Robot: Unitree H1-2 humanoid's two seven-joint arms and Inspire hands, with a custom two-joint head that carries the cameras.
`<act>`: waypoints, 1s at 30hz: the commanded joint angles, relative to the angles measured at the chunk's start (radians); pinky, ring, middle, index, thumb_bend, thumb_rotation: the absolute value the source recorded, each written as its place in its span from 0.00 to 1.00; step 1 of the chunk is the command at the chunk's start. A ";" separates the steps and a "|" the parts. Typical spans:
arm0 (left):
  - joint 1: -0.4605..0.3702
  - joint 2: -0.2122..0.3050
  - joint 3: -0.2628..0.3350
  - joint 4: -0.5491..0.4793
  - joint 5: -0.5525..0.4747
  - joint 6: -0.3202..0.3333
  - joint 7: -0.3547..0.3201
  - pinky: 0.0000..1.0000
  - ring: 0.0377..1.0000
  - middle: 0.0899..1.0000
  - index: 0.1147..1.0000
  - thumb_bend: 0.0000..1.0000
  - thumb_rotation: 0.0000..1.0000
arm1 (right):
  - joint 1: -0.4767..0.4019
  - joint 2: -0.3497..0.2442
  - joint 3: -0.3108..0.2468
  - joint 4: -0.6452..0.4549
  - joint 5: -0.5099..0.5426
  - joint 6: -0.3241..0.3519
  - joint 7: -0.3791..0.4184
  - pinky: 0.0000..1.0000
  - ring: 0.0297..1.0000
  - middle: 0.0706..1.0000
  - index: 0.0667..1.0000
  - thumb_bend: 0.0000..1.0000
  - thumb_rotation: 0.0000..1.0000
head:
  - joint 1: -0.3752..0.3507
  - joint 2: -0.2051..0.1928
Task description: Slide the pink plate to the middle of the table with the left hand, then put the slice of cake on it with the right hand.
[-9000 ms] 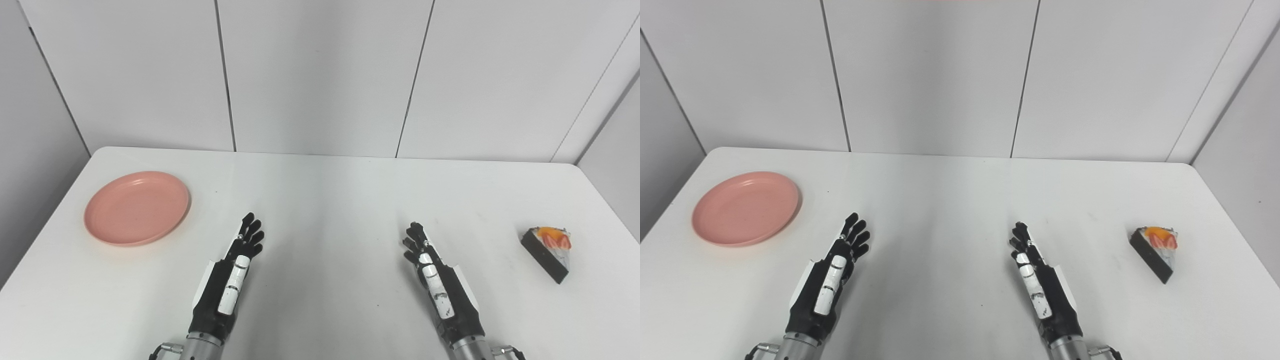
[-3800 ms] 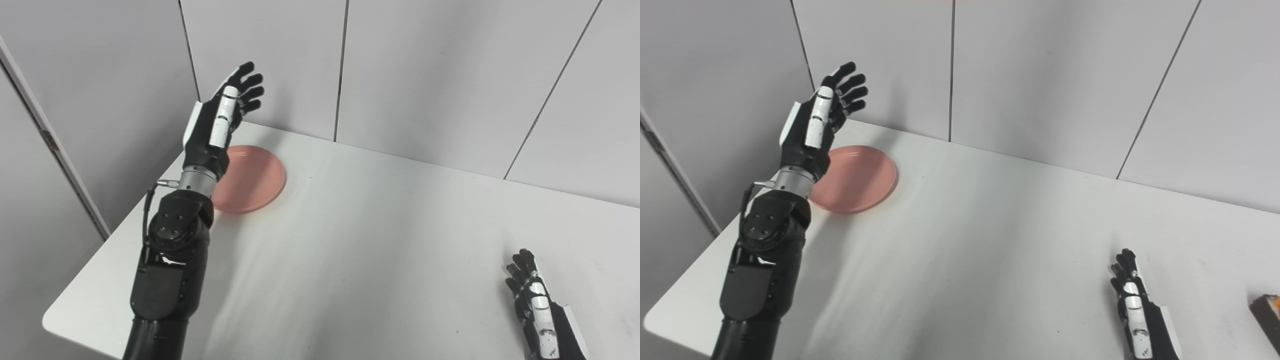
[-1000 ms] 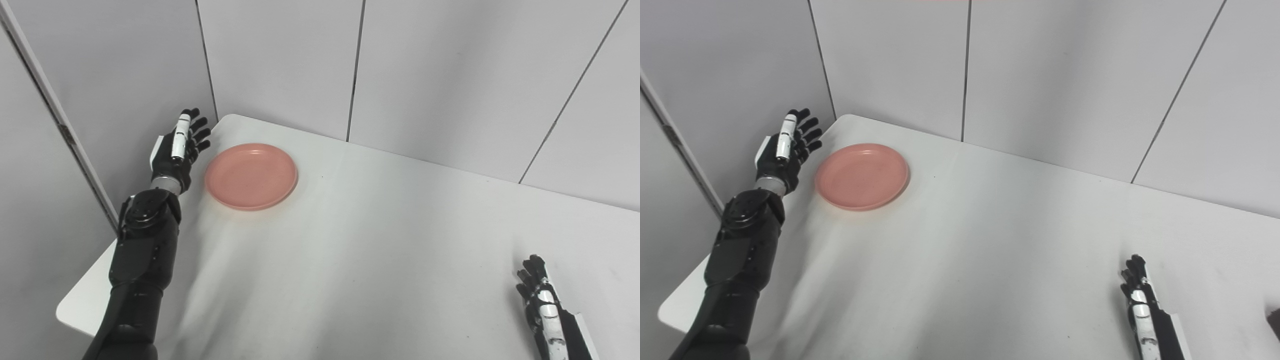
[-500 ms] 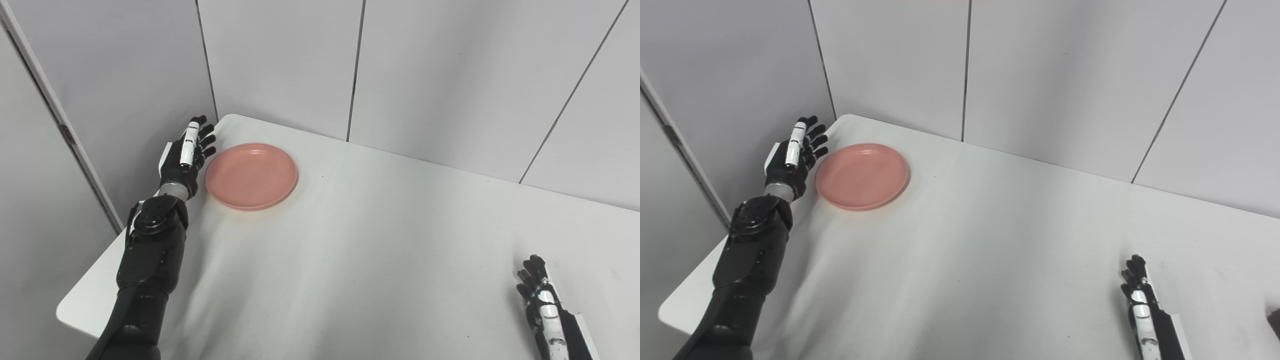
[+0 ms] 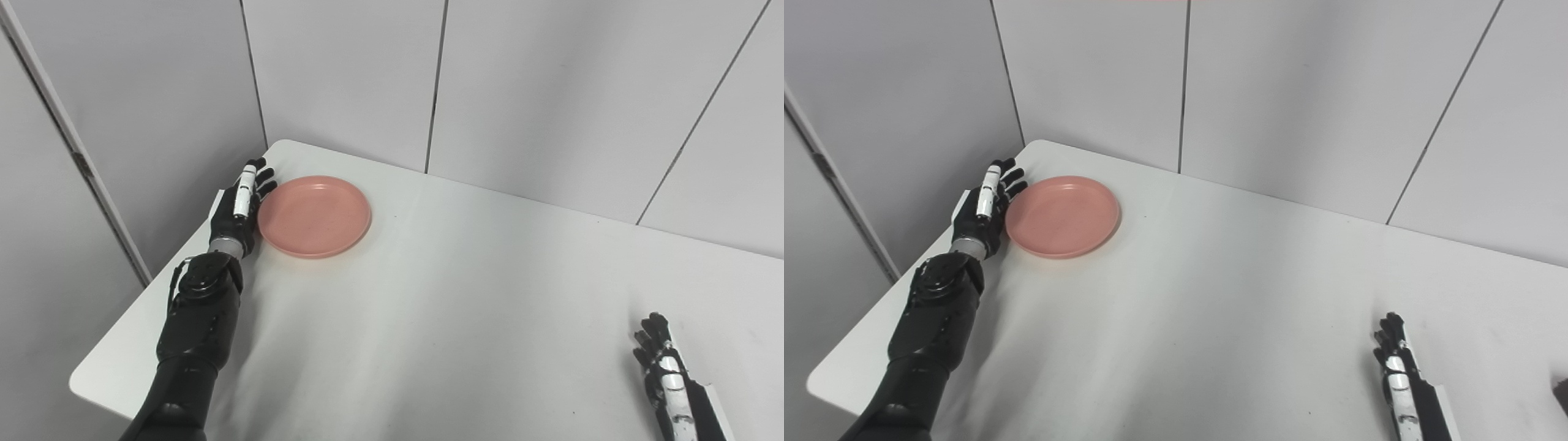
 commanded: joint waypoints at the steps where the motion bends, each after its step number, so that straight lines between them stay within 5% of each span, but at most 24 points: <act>1: -0.023 0.006 -0.005 -0.009 0.010 -0.044 0.001 0.90 0.90 0.90 0.88 0.37 1.00 | 0.056 -0.015 -0.002 0.039 -0.004 -0.014 0.003 1.00 1.00 1.00 1.00 0.40 1.00 | -0.001 0.003; 30: 0.015 -0.118 -0.141 -0.062 0.021 -0.048 -0.047 0.91 0.91 0.91 0.89 0.38 1.00 | 0.065 -0.009 0.030 -0.012 -0.035 0.005 -0.001 1.00 1.00 1.00 1.00 0.40 1.00 | -0.170 0.064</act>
